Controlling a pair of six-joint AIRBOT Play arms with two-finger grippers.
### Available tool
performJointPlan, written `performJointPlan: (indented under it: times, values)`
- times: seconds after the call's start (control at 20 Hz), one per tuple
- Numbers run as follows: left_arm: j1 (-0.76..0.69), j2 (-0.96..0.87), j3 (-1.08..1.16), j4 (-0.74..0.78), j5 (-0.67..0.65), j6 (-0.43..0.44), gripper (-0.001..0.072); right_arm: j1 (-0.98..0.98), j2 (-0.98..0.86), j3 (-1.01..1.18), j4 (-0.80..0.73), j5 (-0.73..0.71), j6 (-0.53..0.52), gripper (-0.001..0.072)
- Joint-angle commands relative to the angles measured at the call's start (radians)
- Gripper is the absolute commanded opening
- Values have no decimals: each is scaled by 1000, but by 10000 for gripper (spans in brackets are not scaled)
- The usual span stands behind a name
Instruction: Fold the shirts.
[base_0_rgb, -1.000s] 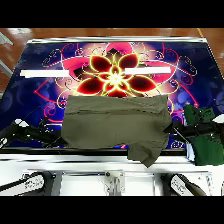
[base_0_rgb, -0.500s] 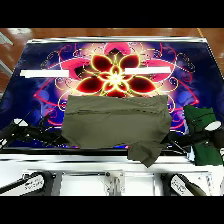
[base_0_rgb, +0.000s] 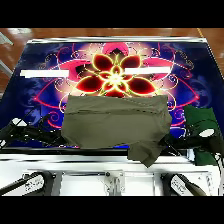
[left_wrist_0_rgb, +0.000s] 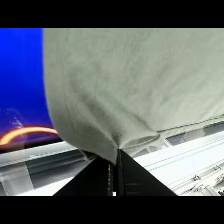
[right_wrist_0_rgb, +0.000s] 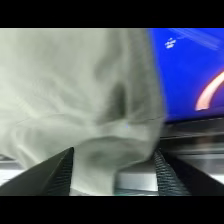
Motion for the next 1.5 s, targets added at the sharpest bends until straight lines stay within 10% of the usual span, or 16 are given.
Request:
performJointPlan:
  times: [0.0,0.1,0.45,1.05,1.45]
  values:
    - [0,1,1,0,3,1,39,1,-1,-42,19,-64,-2,348]
    - [0,2,2,0,9,1,39,1,-1,-40,43,-61,-4,56]
    - [0,107,150,-45,124,79,38,1,56,150,297,114,-228,58]
    - [-39,-51,461,-163,268,97,38,182,-70,390,472,-361,-233,58]
    - [-103,-361,676,-272,296,84,39,273,-364,594,428,-411,-147,58]
